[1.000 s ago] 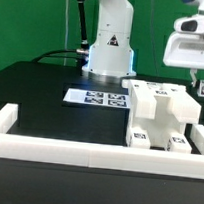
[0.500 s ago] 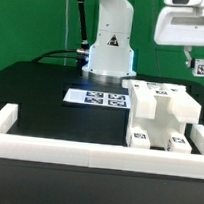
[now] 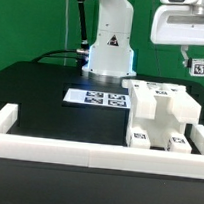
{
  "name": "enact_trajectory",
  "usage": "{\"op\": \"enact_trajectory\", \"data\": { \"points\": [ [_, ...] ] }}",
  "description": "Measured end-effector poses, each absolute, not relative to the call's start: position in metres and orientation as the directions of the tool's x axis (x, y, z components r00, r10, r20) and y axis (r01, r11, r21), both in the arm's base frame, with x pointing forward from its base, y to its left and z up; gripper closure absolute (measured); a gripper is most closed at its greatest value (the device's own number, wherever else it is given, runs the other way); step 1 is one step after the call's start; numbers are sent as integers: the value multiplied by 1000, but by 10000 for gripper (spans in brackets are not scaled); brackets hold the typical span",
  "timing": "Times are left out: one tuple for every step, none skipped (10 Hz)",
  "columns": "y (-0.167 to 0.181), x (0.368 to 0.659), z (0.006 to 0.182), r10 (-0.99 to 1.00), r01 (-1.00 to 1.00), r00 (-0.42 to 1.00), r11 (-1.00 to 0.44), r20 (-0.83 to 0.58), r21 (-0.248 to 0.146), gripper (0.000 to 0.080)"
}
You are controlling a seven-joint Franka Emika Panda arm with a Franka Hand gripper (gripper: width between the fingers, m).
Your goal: Assemble chair
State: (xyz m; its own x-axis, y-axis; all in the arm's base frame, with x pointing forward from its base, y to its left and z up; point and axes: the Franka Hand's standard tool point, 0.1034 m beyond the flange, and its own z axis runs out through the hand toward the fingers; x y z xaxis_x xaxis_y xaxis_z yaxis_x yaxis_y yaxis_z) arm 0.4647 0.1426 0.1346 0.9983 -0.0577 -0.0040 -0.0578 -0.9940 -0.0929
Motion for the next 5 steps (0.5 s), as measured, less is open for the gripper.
{"op": "enact_trajectory", "data": {
  "points": [
    [133, 480, 139, -29, -27, 1000, -995, 13, -93, 511],
    [126, 492, 141, -3, -1, 1000, -996, 29, -91, 511],
    [119, 504, 143, 36, 39, 999, -995, 34, -86, 511],
    [114, 514, 144, 49, 52, 998, -995, 39, -84, 511],
    [116, 511, 143, 46, 49, 998, -995, 37, -84, 511]
  ]
}}
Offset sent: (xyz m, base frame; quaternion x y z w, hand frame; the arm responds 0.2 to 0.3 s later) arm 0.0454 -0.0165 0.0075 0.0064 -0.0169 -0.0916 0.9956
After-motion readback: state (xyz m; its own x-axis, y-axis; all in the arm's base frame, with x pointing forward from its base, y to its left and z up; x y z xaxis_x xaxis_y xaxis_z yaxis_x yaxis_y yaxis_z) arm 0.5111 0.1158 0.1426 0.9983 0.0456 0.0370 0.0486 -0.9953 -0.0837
